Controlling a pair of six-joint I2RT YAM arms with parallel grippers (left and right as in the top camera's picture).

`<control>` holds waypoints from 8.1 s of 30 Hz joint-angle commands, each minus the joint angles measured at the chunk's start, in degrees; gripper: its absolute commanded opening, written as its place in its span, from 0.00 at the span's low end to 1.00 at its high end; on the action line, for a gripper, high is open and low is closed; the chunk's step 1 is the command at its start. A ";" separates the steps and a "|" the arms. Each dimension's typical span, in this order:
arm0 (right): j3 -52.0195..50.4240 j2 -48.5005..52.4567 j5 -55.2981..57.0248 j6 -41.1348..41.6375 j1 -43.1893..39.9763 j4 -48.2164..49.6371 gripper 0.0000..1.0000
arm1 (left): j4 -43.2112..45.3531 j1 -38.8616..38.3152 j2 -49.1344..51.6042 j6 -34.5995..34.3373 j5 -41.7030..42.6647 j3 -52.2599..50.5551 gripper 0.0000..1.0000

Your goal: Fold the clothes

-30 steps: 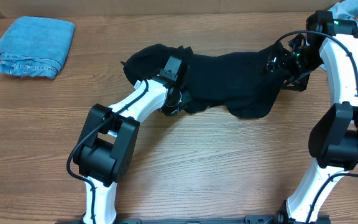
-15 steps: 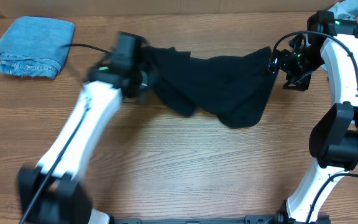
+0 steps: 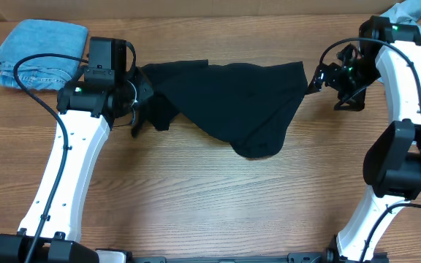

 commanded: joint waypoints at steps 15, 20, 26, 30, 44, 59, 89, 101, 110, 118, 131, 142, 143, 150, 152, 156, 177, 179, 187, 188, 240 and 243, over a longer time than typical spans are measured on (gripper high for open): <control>-13.94 -0.59 -2.69 5.31 9.35 21.68 0.15 | 0.50 1.38 -0.13 1.46 0.26 0.83 0.07; -17.44 -0.57 1.20 9.86 11.96 26.32 0.04 | 0.50 1.33 -0.13 1.46 0.59 0.83 0.07; -23.12 -0.57 0.94 10.10 12.24 28.96 0.04 | 0.57 1.33 -0.13 1.46 0.57 0.83 0.08; -25.53 -0.57 0.57 10.05 12.24 29.94 0.04 | 0.57 1.33 -0.13 1.46 0.57 0.83 0.08; -27.08 0.96 14.78 13.09 8.15 33.31 0.04 | 0.46 1.51 -0.13 1.49 0.50 0.83 0.10; -26.99 1.95 19.10 11.63 -4.66 39.30 0.04 | 0.09 1.49 -0.13 1.55 0.35 0.83 0.26; -8.24 -2.49 1.18 6.75 9.40 5.55 0.62 | -1.09 -5.16 17.11 19.17 14.47 0.83 0.36; -8.87 -2.49 4.20 6.71 13.66 2.67 0.67 | 6.84 -5.60 22.97 18.18 6.86 0.83 0.50; -15.80 -2.43 4.44 6.99 14.38 16.76 0.43 | 8.24 -5.60 28.72 18.14 6.60 0.83 0.45; -17.29 -2.43 2.91 6.45 14.45 11.80 0.35 | 11.23 -5.31 28.72 16.81 4.33 0.83 0.54; -17.35 -2.43 3.80 5.27 14.45 13.75 0.57 | 13.62 -0.33 28.72 16.41 5.03 0.83 0.55; -27.21 -2.19 4.42 10.05 14.45 31.23 0.57 | 13.25 -0.33 28.72 16.44 8.17 0.83 0.56; -27.52 -1.97 4.46 10.67 14.45 32.94 0.57 | 13.18 -0.35 28.72 16.41 8.20 0.83 0.56; -27.61 -1.70 4.55 12.70 14.45 44.94 0.57 | 12.50 -0.37 28.70 16.41 11.15 1.31 0.55; -27.26 -1.70 4.66 12.66 14.38 46.69 0.58 | 11.23 -0.37 28.70 16.41 11.15 2.25 0.56; -23.43 -1.70 5.92 10.23 14.27 47.58 0.71 | 8.31 -0.37 28.70 16.46 11.13 5.46 0.56; -9.86 -2.54 8.52 9.57 11.06 -2.78 0.76 | 4.00 -0.37 28.70 18.32 10.64 11.13 0.61; -11.06 -5.11 8.57 9.57 11.39 -1.90 0.77 | 3.89 -0.37 28.70 19.30 10.67 11.13 0.62; -12.20 -27.82 16.96 11.80 14.91 -4.85 0.86 | 3.72 -0.37 28.70 19.50 10.64 11.13 0.63; -12.31 -30.27 17.62 12.55 15.02 -5.01 0.88 | 3.72 -0.37 28.70 19.50 10.64 11.13 0.63; -55.17 -21.27 1.99 32.98 4.79 50.27 0.87 | 2.99 -0.44 28.70 19.39 10.75 11.13 0.69; -55.17 -21.27 2.01 32.98 4.79 51.41 0.75 | 2.97 -0.46 28.70 19.39 10.75 11.13 0.69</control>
